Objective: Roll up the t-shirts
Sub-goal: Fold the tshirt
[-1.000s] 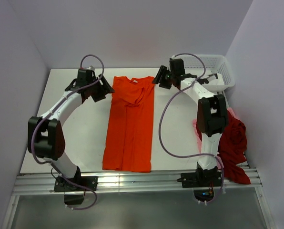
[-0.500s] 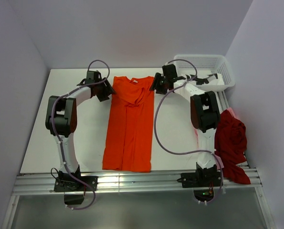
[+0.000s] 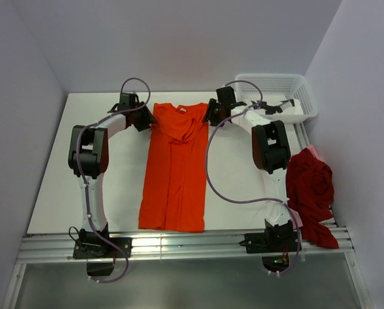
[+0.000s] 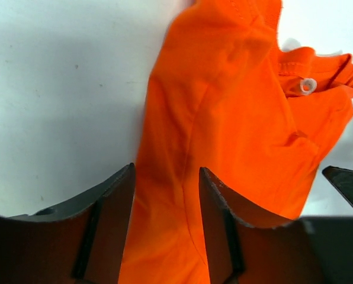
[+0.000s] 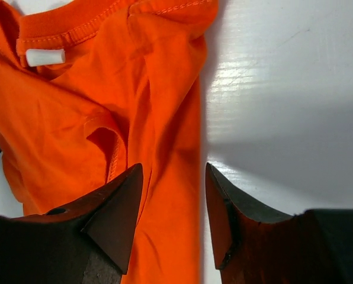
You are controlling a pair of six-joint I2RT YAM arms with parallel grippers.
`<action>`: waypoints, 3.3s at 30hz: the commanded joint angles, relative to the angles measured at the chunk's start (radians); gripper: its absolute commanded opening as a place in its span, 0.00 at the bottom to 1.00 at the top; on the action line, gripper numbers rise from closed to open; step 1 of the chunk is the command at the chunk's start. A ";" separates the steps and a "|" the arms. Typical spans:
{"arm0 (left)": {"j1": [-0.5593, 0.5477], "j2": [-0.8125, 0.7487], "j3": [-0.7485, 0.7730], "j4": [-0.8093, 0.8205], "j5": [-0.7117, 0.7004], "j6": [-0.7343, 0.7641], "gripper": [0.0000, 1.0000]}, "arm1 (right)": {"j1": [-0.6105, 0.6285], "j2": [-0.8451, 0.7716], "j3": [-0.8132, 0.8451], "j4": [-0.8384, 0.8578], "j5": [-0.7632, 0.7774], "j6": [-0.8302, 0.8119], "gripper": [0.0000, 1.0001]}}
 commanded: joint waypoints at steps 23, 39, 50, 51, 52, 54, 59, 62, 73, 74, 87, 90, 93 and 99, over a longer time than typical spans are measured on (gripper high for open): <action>0.007 0.165 0.198 0.013 -0.032 0.058 0.22 | 0.009 0.159 0.214 -0.029 0.031 -0.003 0.28; 0.007 0.224 0.271 0.109 -0.046 -0.048 0.00 | -0.053 0.280 0.410 0.042 -0.113 0.106 0.00; 0.017 0.181 0.253 0.105 -0.048 -0.074 0.43 | -0.100 0.277 0.470 0.088 -0.226 0.157 0.41; 0.020 0.164 0.226 0.106 -0.051 -0.075 0.45 | -0.099 0.262 0.444 0.094 -0.229 0.155 0.41; 0.030 0.144 0.210 0.099 -0.052 -0.074 0.49 | -0.102 0.242 0.433 0.105 -0.237 0.154 0.41; 0.039 0.080 0.166 0.088 -0.064 -0.072 0.52 | -0.102 0.194 0.421 0.100 -0.243 0.149 0.42; 0.042 -0.108 0.051 0.047 -0.106 -0.054 0.60 | -0.087 0.058 0.341 0.077 -0.251 0.109 0.43; 0.042 -0.219 -0.040 0.001 -0.146 -0.052 0.78 | -0.062 -0.074 0.205 0.099 -0.213 0.073 0.42; -0.001 -0.702 -0.548 -0.022 -0.149 -0.060 0.84 | 0.078 -0.543 -0.407 0.121 -0.045 -0.020 0.43; -0.019 -0.736 -0.610 -0.038 -0.187 -0.064 0.83 | 0.088 -0.621 -0.517 0.132 -0.035 -0.026 0.43; -0.205 -1.288 -1.015 -0.248 -0.253 -0.184 0.77 | 0.309 -1.128 -1.112 0.142 0.169 0.080 0.52; -0.242 -1.382 -1.051 -0.282 -0.252 -0.227 0.76 | 0.387 -1.197 -1.200 0.134 0.170 0.138 0.55; -0.312 -1.404 -1.072 -0.326 -0.265 -0.301 0.67 | 0.459 -1.263 -1.271 0.126 0.203 0.198 0.55; -0.436 -1.375 -1.121 -0.384 -0.365 -0.416 0.63 | 0.597 -1.320 -1.346 0.102 0.260 0.321 0.55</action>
